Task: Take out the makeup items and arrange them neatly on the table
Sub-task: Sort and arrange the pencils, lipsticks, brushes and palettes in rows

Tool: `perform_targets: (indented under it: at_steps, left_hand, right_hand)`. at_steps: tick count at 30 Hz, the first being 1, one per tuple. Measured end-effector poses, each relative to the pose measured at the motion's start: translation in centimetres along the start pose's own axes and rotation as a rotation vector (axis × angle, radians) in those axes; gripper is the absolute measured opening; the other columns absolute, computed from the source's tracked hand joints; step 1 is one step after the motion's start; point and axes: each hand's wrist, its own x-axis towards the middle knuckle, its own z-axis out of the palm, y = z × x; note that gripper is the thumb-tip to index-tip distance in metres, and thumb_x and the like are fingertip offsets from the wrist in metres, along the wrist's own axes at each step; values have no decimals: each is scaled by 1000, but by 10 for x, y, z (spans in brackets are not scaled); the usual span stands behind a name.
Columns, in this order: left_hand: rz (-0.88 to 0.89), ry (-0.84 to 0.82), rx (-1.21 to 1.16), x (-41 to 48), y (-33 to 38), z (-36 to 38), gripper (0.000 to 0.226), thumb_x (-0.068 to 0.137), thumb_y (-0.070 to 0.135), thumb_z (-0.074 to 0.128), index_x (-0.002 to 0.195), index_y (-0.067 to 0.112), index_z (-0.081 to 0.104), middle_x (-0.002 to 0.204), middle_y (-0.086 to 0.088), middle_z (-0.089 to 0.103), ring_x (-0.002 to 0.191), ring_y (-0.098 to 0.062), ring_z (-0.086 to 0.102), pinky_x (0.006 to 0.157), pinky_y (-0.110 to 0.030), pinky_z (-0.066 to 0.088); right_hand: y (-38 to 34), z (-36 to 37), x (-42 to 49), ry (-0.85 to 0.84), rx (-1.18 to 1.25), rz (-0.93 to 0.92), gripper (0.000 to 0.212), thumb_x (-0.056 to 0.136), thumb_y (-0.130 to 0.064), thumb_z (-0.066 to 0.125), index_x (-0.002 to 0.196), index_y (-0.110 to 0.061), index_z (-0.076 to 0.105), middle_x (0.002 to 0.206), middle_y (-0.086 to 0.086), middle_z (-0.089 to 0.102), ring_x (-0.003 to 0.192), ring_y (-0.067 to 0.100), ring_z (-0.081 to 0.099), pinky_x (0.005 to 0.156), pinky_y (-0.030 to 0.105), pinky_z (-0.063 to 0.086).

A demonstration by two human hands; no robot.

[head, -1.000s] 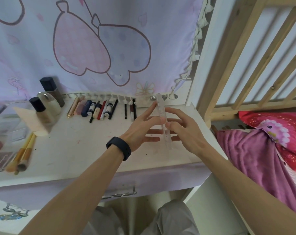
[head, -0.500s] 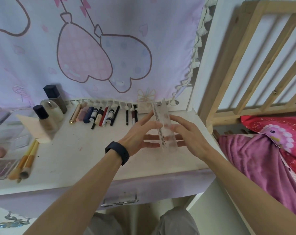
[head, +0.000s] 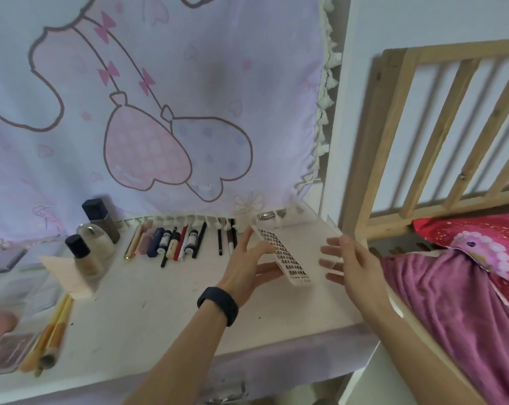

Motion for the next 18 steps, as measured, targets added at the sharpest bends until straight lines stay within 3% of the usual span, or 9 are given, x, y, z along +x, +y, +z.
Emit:
perform_targets:
  at_steps: [3,6,8,9,11,13,15,18]
  left_hand:
    - [-4,95,177,-3,-1,0,50,88,-3,61,130,21,53,111,-10,74,92,-29,74,72,-34,61]
    - [-11,166,545,-9,-7,1,39,81,19,77,114,21,56,107,1,71,82,-12,72,63,-18,54]
    - [-3,205,746,-13,-11,0,56,74,34,83,116,26,49,103,13,65,84,-1,65,60,-9,49]
    - [1,207,820,-16,-14,0,67,71,39,84,124,28,44,104,14,63,89,0,63,68,-9,51]
    - [-12,203,1007,-19,-18,2,85,69,54,78,139,28,37,116,9,60,102,-8,61,88,-25,54]
    - [-16,224,1269,-21,-22,4,81,72,67,66,139,30,40,127,7,51,113,-14,54,92,-35,52]
    - [16,251,1474,-20,-21,9,66,80,71,57,132,31,45,132,5,46,119,-17,47,89,-35,49]
    - [56,233,1562,-14,-24,18,63,86,71,49,136,32,42,134,2,47,120,-21,48,84,-37,48]
  right_hand:
    - [-2,-10,27,141,-4,1,29,107,-38,42,99,-26,68,94,-3,78,76,11,76,72,36,56]
    - [-6,-14,51,167,19,19,23,107,-34,45,100,-25,65,96,4,76,71,14,74,71,40,56]
    - [-7,-12,62,138,34,19,17,106,-33,49,103,-24,63,97,6,75,70,16,72,68,38,55]
    - [-8,-11,66,112,37,22,14,105,-33,51,103,-24,62,98,6,75,72,17,73,68,37,55]
    - [-8,-6,71,51,11,15,11,103,-33,56,104,-24,62,100,7,75,79,20,74,73,38,56]
    - [-6,-2,74,3,-67,-23,10,102,-32,59,108,-25,62,102,4,75,88,22,74,82,41,56]
    - [-6,-1,76,-50,-238,-57,27,101,-32,58,128,-31,56,115,-2,72,99,19,70,93,44,53]
    - [-5,-3,70,-173,-513,-39,67,104,-38,49,161,-32,14,148,-6,49,128,21,56,107,42,45]
